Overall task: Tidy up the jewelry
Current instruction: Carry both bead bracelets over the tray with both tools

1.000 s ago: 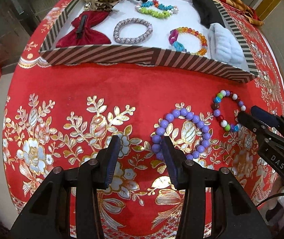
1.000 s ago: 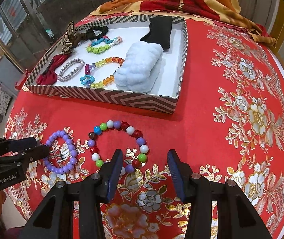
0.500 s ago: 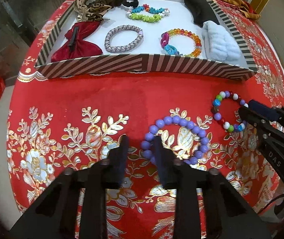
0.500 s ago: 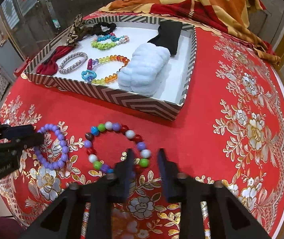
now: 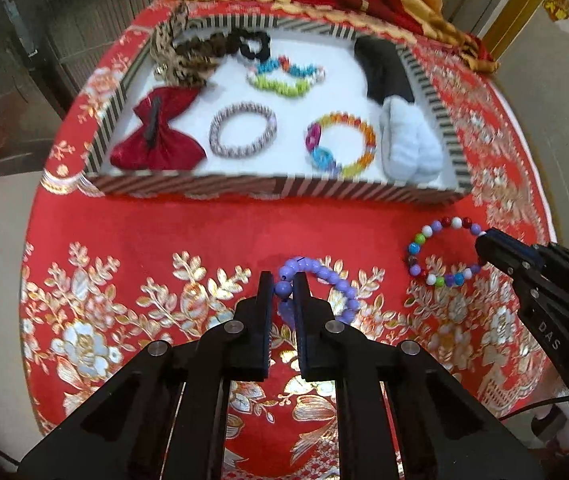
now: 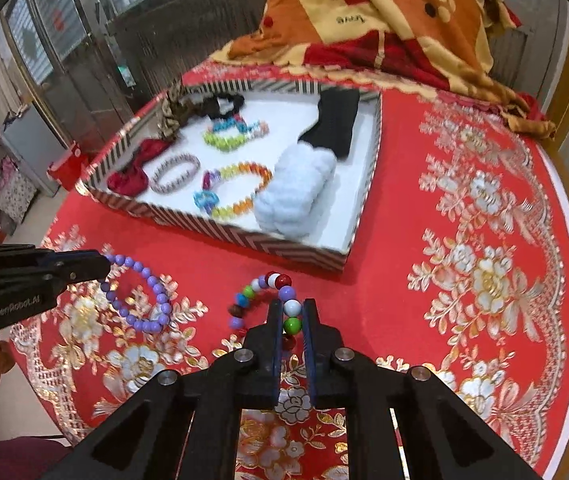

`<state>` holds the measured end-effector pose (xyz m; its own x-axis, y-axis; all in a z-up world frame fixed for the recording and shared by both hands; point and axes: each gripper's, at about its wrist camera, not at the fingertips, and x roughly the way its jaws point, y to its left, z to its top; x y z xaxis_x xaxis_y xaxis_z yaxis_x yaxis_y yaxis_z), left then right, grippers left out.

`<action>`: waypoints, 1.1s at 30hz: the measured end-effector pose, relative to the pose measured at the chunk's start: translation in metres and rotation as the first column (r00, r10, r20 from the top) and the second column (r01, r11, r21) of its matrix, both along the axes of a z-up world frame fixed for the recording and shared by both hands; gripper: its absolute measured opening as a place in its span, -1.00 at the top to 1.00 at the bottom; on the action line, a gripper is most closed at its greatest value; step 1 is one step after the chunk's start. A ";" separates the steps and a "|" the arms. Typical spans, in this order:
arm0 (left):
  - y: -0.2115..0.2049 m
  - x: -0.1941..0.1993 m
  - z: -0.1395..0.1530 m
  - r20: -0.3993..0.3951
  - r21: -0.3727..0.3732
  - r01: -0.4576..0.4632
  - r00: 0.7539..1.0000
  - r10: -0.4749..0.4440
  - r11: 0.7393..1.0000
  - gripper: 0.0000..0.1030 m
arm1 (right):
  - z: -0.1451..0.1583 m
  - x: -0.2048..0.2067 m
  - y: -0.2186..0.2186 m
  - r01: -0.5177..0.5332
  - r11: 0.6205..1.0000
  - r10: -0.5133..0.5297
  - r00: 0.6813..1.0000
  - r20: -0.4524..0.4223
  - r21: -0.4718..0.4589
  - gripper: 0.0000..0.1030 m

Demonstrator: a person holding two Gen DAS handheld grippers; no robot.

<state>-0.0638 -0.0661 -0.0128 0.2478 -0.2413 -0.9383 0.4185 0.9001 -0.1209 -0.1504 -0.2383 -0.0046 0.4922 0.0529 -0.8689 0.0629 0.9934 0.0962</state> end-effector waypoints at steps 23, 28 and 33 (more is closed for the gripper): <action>0.024 0.034 0.075 0.107 -0.065 -0.017 0.994 0.024 0.998 0.84 | 0.073 0.019 0.002 -0.029 0.999 0.033 0.991 0.127 -0.031 0.83; 0.017 0.047 0.081 0.128 -0.059 -0.012 0.992 0.019 0.998 0.84 | 0.081 0.032 0.001 -0.030 0.999 0.035 0.989 0.141 -0.037 0.83; 0.005 0.057 0.080 0.133 -0.049 0.006 0.991 0.001 0.999 0.84 | 0.088 0.048 0.003 -0.033 0.999 0.039 0.987 0.158 -0.043 0.83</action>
<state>-0.0068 -0.0609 0.0676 0.3685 -0.2874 -0.8841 0.4361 0.8933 -0.1086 -0.1028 -0.2354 0.0829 0.6224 0.0399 -0.7817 0.0139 0.9980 0.0620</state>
